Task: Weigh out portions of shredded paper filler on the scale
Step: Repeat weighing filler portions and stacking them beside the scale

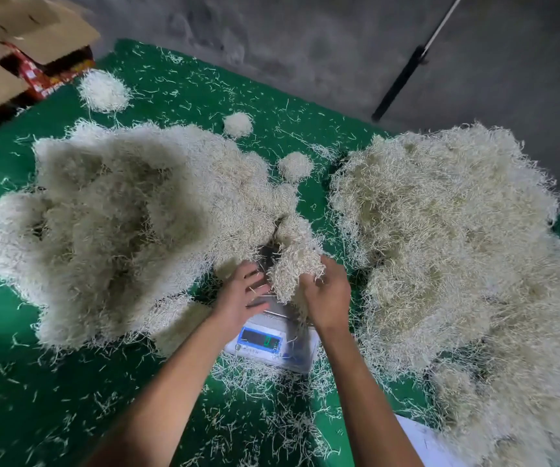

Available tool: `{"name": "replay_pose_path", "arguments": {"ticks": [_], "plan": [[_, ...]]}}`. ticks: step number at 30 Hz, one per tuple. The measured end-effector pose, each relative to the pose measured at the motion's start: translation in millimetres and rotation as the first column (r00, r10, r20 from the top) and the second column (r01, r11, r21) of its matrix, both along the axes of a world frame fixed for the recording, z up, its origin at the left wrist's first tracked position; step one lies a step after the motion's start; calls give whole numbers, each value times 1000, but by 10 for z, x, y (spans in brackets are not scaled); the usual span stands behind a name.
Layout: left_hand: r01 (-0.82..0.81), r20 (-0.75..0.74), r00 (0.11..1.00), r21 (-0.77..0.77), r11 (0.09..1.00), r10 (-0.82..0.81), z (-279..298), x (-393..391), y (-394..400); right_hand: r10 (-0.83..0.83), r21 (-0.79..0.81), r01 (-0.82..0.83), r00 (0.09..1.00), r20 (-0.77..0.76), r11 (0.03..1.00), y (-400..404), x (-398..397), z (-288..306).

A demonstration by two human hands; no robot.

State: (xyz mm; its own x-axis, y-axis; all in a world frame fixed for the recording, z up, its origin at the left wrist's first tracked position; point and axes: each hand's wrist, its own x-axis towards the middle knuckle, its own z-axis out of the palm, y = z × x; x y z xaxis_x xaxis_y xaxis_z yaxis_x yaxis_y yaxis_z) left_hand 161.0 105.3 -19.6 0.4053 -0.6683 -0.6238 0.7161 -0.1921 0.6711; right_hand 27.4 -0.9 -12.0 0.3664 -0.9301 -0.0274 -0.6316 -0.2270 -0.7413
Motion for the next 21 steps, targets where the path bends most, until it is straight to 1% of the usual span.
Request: {"name": "replay_pose_path", "arguments": {"ticks": [1, 2, 3, 5, 7, 8, 10, 13, 14, 15, 16, 18, 20, 21], "plan": [[3, 53, 999, -2, 1000, -3, -38, -3, 72, 7, -52, -12, 996, -90, 999, -13, -17, -11], [-8, 112, 994, -3, 1000, 8, -82, -3, 147, 23, -52, -32, 988, -153, 998, -6, -34, -33], [-20, 190, 982, -2, 1000, 20, -114, -4, 232, 42, -28, -48, 982, -183, 998, 20, -54, -59], [-65, 316, 947, -1, 998, 62, -181, -10, 425, 79, 52, -72, 985, -154, 996, 109, -117, -87], [-136, 346, 930, 4, 991, 127, -255, -34, 600, 107, 147, -94, 990, -89, 985, 205, -204, -44], [-162, 333, 930, -2, 987, 154, -277, -67, 685, 94, 169, -83, 994, -59, 982, 268, -252, -15], [-189, 278, 942, -13, 982, 186, -299, -192, 817, 17, 131, -19, 1000, 17, 991, 438, -373, 0], [-177, 125, 976, -30, 984, 180, -244, -442, 922, -174, 120, 156, 972, 158, 980, 851, -549, 22], [-175, 59, 982, -36, 984, 177, -213, -521, 944, -215, 128, 192, 953, 212, 973, 1016, -587, 28], [-180, 9, 984, -33, 983, 180, -186, -608, 980, -222, 136, 192, 940, 259, 972, 1190, -613, 43], [-185, -37, 982, -25, 982, 184, -142, -690, 1015, -181, 145, 145, 942, 282, 979, 1368, -617, 73], [-146, -94, 986, -49, 988, 141, -81, -912, 1083, -28, 180, -22, 961, 274, 983, 1733, -599, 64], [-34, -135, 990, -43, 998, 28, 23, -1124, 1207, 111, 244, -180, 956, 273, 953, 2087, -551, 39], [48, -159, 986, -58, 997, -56, 56, -1207, 1286, 141, 292, -226, 948, 287, 929, 2203, -533, -3]]}}
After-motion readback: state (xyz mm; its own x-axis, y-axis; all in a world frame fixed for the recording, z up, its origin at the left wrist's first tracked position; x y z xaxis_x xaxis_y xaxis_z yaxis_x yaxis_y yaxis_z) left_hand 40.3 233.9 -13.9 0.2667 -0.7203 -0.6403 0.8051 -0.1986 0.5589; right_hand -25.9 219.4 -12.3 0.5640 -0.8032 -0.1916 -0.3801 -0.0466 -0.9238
